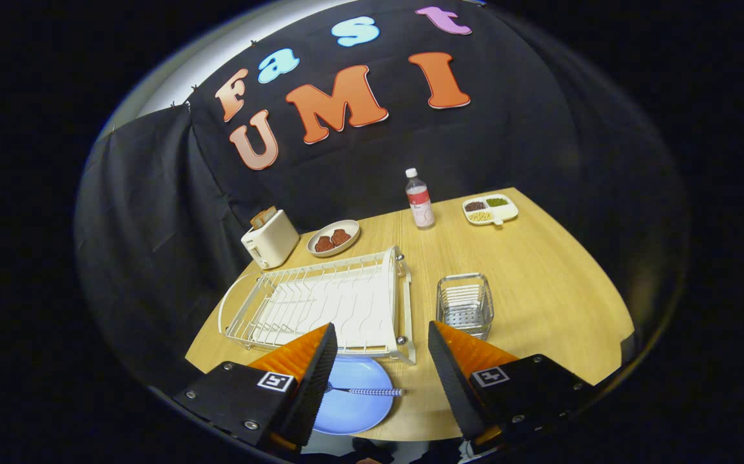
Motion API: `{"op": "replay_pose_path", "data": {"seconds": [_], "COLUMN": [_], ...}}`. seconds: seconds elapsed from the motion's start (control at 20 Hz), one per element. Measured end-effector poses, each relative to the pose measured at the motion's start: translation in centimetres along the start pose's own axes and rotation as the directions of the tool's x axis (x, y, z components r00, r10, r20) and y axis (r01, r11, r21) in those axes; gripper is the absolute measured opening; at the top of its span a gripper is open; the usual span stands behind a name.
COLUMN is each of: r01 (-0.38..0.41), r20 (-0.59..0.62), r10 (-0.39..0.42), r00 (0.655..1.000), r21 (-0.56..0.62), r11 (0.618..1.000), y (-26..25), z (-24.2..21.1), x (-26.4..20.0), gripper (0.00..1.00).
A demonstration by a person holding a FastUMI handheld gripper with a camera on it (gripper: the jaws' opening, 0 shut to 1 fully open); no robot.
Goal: Take the plate from the dish rack, then take the spoon from the basket and place it into the plate.
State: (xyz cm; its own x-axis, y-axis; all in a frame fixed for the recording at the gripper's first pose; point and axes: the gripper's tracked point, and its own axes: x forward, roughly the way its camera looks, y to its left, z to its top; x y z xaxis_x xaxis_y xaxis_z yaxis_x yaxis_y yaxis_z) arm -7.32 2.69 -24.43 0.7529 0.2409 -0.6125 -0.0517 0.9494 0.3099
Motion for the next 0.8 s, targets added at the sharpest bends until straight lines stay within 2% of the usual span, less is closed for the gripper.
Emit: {"op": "replay_pose_path", "data": {"seconds": [0.05, 0.2, 0.45, 0.8], "r01": [0.006, 0.013, 0.005, 0.035], "r20": [0.040, 0.146, 0.277, 0.457], "r10": [-0.005, 0.001, 0.026, 0.029], "r00": [0.999, 0.989, 0.961, 0.889], "r21": [-0.028, -0.091, -0.112, -0.131], "r11": [1.000, 0.996, 0.994, 0.991], "y": [-0.1, 0.5, 1.8, 3.1], "z": [1.8, 6.3, 12.2, 20.1], "x": [-0.5, -2.2, -4.4, -8.8], "gripper": [0.89, 0.91, 0.95, 0.98]}}
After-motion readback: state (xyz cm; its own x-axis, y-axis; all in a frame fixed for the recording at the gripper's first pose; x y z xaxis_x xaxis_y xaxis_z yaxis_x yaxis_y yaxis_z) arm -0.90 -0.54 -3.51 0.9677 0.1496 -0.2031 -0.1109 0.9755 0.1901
